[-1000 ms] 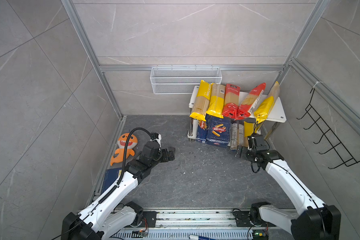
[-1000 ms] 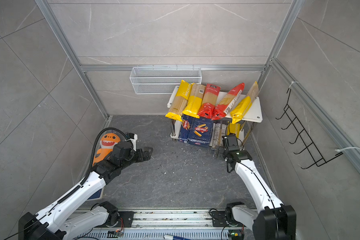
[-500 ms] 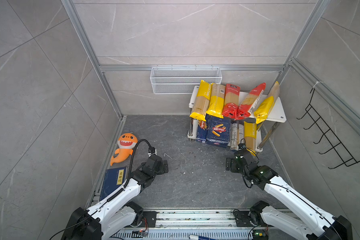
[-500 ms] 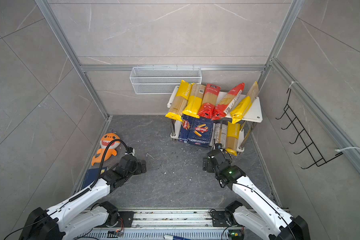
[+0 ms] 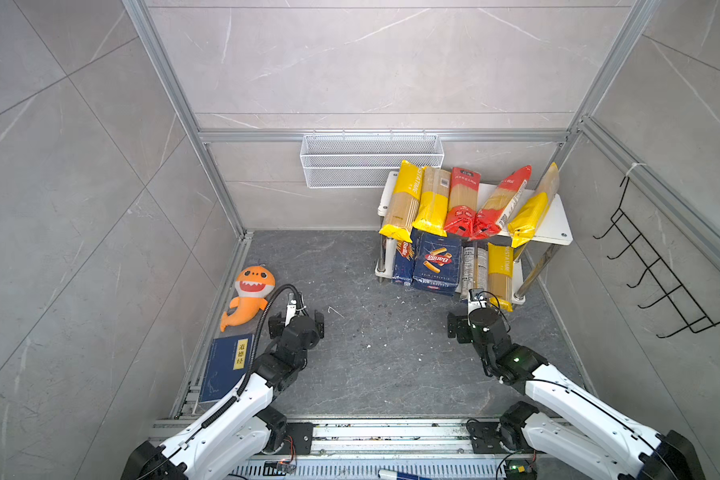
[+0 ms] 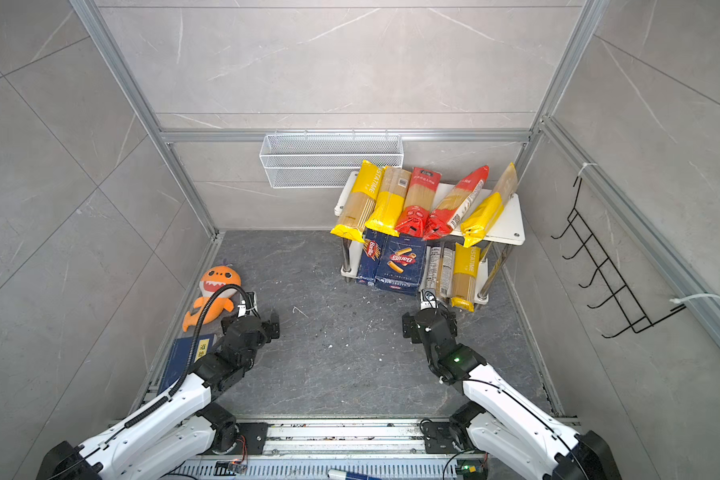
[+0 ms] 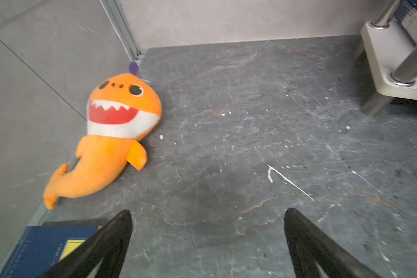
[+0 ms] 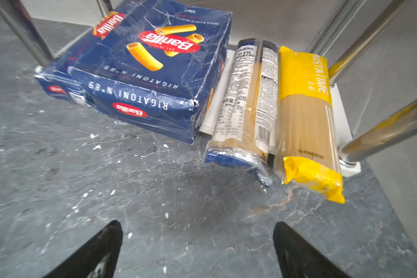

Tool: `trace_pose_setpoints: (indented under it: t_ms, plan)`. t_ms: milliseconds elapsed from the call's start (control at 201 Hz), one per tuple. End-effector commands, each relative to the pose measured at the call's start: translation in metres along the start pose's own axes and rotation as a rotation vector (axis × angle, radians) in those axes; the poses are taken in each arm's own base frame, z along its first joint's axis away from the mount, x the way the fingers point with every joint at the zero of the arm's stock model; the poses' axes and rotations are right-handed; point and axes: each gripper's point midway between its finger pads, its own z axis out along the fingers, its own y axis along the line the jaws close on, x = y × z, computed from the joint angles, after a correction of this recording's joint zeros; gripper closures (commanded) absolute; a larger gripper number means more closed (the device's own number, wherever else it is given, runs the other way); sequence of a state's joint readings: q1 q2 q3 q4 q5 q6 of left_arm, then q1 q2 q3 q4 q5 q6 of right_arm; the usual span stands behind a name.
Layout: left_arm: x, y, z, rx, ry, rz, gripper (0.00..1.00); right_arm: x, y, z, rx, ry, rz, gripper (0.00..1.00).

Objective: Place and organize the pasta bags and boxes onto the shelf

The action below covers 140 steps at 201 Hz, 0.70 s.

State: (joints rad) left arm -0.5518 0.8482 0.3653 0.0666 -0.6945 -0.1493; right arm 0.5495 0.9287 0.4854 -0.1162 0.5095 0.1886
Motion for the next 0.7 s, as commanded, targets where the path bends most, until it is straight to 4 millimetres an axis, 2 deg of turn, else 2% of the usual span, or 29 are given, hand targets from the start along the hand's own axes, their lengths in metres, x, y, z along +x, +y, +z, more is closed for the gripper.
trace_pose_setpoints:
  t_ms: [0,85,224,279,473,582,622,692]
  plan:
    - [-0.027,0.022,0.005,-0.131,-0.173,0.062,0.00,-0.015,-0.008,0.007,0.062,-0.067,0.014,0.01]
    - [-0.017,0.040,0.020,-0.173,-0.177,0.009,0.00,-0.023,-0.003,0.011,0.004,-0.117,0.055,0.01]
    - [0.010,0.068,0.050,-0.167,-0.117,-0.144,0.00,-0.029,-0.021,0.019,0.041,-0.156,0.090,0.01]
    - [0.011,0.077,0.056,-0.205,-0.130,-0.149,0.00,-0.029,-0.032,0.023,0.051,-0.151,0.108,0.01]
    - [0.003,0.070,0.073,-0.178,-0.179,-0.103,0.00,-0.011,-0.064,0.037,0.092,-0.149,0.190,0.01]
    - [0.008,0.059,0.088,-0.140,-0.207,-0.057,0.00,-0.008,-0.063,0.041,0.086,-0.174,0.201,0.01]
    - [0.005,0.059,0.088,-0.147,-0.234,-0.039,0.00,-0.009,-0.064,0.044,0.090,-0.176,0.200,0.01]
    - [0.014,0.056,0.088,-0.097,-0.172,-0.066,0.00,-0.010,-0.062,0.050,0.089,-0.168,0.185,0.01]
